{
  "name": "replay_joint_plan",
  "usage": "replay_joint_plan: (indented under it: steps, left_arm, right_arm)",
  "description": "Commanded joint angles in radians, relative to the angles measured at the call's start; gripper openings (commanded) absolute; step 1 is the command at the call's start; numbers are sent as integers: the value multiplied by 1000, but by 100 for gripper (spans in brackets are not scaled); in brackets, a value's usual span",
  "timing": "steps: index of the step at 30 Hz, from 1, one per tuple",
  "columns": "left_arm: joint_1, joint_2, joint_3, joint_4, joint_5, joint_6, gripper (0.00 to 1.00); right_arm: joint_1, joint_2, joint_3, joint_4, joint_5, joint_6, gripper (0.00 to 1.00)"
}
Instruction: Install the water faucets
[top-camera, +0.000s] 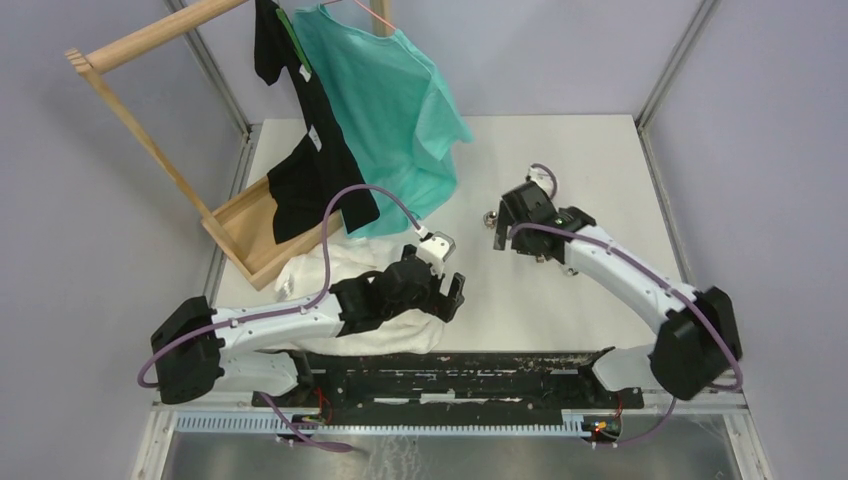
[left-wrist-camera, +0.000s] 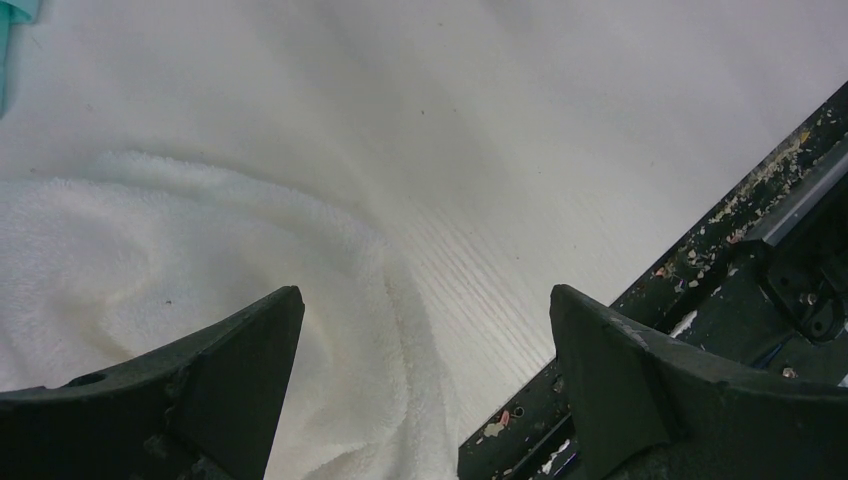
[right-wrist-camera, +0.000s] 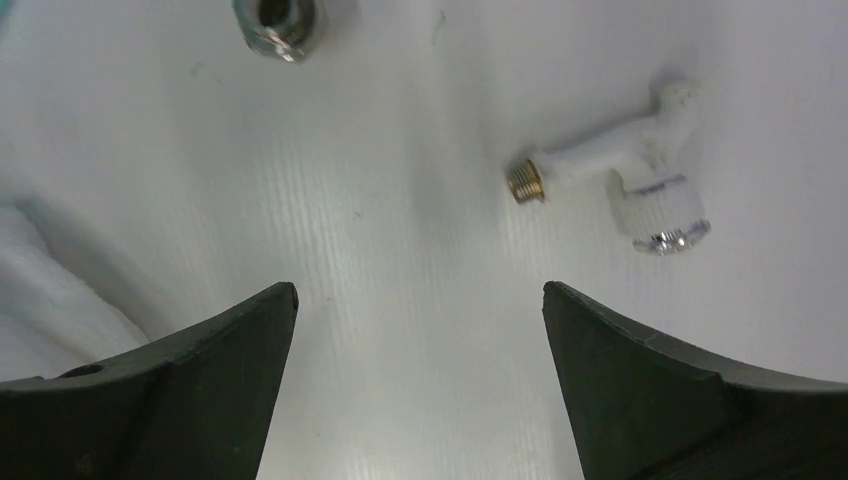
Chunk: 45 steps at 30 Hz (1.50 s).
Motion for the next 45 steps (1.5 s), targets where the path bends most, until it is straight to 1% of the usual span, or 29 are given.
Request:
replay_joint_plan:
  steps: [1,5,9,11,14,18,22,30,33,35,37,40,42,43,44,45]
  left_arm:
    - [-6,-27,43,10,-54,-36,99]
    - [-6,-103,1,1,-91,-75,99]
    - [-7,-163,-36,6,-113,-69,99]
    - [-7,-173,-26,-15,-122,-59,99]
    - [-7,-185,-25,-29,-124,-57,99]
    - [-7,-200,-42,-24,-110,-59,99]
    - [-7,-245,-80,14,-85,-60,99]
    - [-6,-261,-92,15,-65,-42,100]
    - [-6,-261,-91,15,-60,-42,100]
    - [-6,-255,-89,14,-52,-37,100]
    - [-6,-249,-86,10,-45,-33,100]
    - [-7,-243,-84,7,-45,-36,100]
    - [-6,-240,-87,13,-44,-40,100]
    - [-7,-237,-88,16,-44,-42,100]
    - [-6,-231,-87,16,-44,-42,100]
    - [-8,-227,-87,16,-45,-42,100]
  right_arm:
    - [0,201,242,-85,42,-34,100]
    - [1,363,400,-123,61,-65,100]
    - [0,498,490,-41,-70,-210,100]
    - [0,605,567,-79,-82,-262,100]
    - [0,693,650,-117,-59,-304,100]
    - [-9,752,699,-90,-64,-357,100]
    - [-30,810,762,-114,-88,-385,100]
    - [-76,879,785,-91,-192,-363,100]
    - [-91,880,760,-63,-249,-345,96]
    - [-99,875,739,-35,-260,-334,88]
    - [-98,872,729,-27,-251,-325,76]
    - [-97,872,729,-32,-239,-326,52]
    - [-98,866,724,-33,-243,-336,40]
    - [-98,859,716,-32,-240,-337,32]
    - [-98,849,706,-28,-234,-335,27]
    - [-98,836,695,-24,-228,-334,25]
